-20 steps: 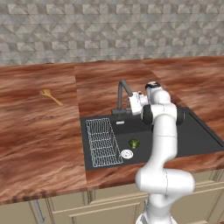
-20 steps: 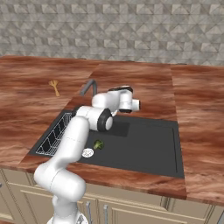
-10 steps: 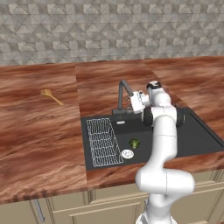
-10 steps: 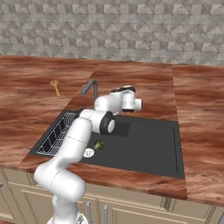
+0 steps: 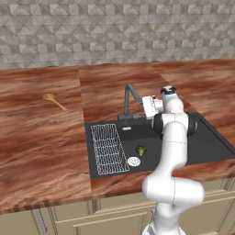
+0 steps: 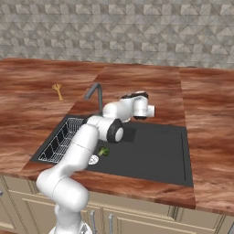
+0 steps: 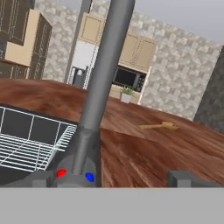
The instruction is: Turn on the sink faucet. Then move the broccoli from the counter to the sink. Turn off the sink. Move the vegetable from the sink to the pot next to the stove. Finally move the pot to the front right burner.
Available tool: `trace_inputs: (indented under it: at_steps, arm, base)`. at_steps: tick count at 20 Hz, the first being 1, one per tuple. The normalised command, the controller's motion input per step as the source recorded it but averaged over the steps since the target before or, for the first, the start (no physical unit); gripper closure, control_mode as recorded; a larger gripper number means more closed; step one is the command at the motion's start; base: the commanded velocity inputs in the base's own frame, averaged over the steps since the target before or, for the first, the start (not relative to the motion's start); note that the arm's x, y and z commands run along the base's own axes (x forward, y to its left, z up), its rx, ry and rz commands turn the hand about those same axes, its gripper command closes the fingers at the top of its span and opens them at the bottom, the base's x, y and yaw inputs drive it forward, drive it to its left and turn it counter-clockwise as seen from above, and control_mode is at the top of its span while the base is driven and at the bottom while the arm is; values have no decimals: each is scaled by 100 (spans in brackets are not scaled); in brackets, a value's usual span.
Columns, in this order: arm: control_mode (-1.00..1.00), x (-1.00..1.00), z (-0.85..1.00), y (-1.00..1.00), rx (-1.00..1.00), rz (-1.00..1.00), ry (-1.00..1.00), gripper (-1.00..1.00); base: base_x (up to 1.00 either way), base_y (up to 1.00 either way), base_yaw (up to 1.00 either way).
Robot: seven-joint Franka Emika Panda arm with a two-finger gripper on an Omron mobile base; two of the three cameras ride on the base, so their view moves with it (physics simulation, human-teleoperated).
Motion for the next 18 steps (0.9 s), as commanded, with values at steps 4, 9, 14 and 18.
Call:
trace_inputs:
  at_steps: [4, 9, 14, 18]
  arm:
    - [-100, -28, 0, -34, 3, 0, -4, -100]
    - [-100, -84, 35, -1, 1, -5, -7, -100]
    - [-100, -93, 59, 6, 0, -10, -11, -100]
    - [-100, -82, 69, 7, 0, -11, -10, -100]
  base:
    - [0, 0, 0]
    - [0, 0, 0]
    - [0, 0, 0]
    - [0, 0, 0]
